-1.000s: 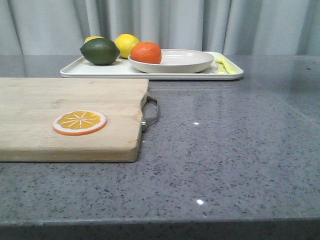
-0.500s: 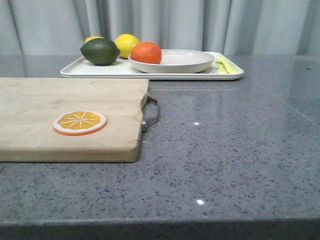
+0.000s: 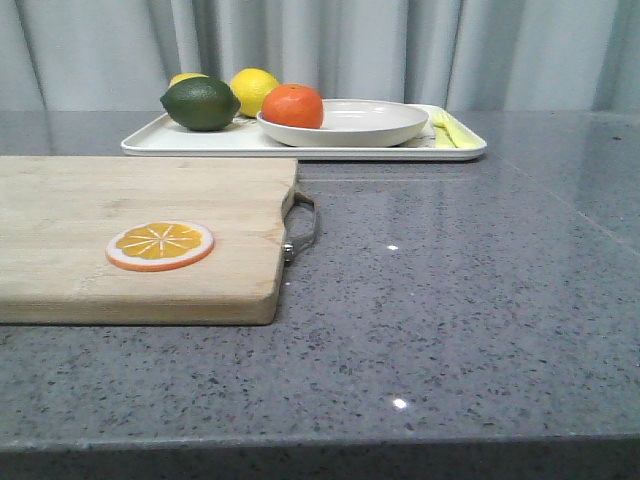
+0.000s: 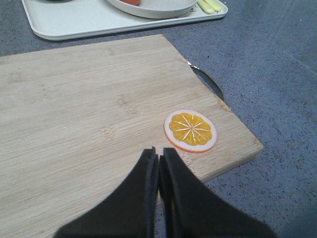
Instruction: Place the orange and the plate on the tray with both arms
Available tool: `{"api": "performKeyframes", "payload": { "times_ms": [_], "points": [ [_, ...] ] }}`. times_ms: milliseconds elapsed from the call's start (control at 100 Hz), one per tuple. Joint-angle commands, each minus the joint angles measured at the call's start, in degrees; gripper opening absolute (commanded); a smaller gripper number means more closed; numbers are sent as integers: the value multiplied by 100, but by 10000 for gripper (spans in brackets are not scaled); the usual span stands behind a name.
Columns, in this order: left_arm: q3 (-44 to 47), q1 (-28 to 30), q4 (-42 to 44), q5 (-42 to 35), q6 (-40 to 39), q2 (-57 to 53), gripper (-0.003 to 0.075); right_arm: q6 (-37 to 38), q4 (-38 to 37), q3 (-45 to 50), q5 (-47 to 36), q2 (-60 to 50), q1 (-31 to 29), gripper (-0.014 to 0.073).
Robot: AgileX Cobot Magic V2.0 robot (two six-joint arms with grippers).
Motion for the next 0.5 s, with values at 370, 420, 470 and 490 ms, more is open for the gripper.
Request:
{"api": "performKeyframes", "payload": {
  "times_ms": [370,420,470,490],
  "points": [
    [370,8,-304,-290,42,-1378,-19,-64,-11,1771,-1309,-1192,-13,-68],
    [381,8,-304,-207,42,-1463,-19,-64,-11,1820,-1321,-1192,-13,-68],
    [381,8,-304,-156,42,-1518,-19,-64,-11,1831,-1311,-1192,-13,-68],
    [381,8,-304,-149,42,-1526,-19,-64,-11,1831,-1293,-1192,-13,-68]
  ]
}}
